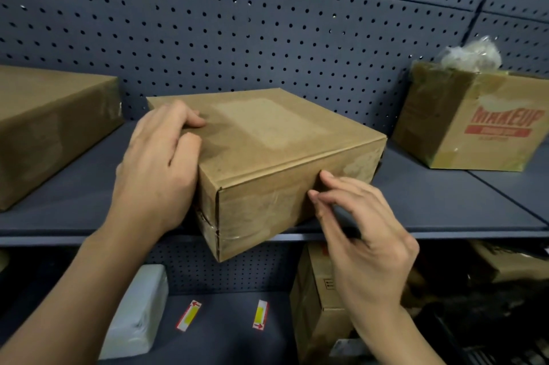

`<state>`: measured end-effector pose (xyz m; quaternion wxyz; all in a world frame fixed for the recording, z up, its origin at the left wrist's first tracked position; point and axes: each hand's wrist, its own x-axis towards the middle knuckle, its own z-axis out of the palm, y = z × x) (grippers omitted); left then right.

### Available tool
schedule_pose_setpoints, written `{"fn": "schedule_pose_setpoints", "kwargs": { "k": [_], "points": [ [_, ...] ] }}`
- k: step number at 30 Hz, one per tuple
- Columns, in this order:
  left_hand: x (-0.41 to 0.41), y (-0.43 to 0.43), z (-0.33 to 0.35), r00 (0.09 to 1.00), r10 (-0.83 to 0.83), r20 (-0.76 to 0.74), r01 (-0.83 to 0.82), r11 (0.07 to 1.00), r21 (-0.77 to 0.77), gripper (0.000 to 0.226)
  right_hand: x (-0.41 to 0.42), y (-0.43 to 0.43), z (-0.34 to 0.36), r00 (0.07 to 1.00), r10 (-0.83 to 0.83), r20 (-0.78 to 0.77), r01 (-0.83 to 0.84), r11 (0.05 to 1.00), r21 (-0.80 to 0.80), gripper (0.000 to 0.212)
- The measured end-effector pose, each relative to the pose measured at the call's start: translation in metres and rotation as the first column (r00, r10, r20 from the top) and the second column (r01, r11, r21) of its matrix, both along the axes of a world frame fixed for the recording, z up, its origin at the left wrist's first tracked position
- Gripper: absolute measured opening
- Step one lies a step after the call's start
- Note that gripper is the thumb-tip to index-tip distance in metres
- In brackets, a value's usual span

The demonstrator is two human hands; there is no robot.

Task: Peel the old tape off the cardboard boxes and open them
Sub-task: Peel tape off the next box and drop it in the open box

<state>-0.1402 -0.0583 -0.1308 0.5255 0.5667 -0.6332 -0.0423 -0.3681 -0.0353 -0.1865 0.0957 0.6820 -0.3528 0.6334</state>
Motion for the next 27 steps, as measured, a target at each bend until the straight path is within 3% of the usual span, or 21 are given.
{"fn": "schedule_pose_setpoints", "kwargs": {
  "k": [13, 27],
  "points": [
    [-0.0038, 0.0034, 0.0007, 1.0, 0.018, 0.008, -0.018, 1.0, -0.014, 0.034, -0.002, -0.0016, -0.0007, 0.996, 0.016, 0.087, -0.018, 0.999, 0.027, 0.012],
    [-0.0072, 0.0039, -0.0002, 0.999, 0.038, -0.015, -0.038, 0.999, -0.022, 0.033, 0.0011, 0.0, -0.0055, 0.999, -0.021, 0.025, 0.022, 1.0, -0.022, 0.016]
  ]
}}
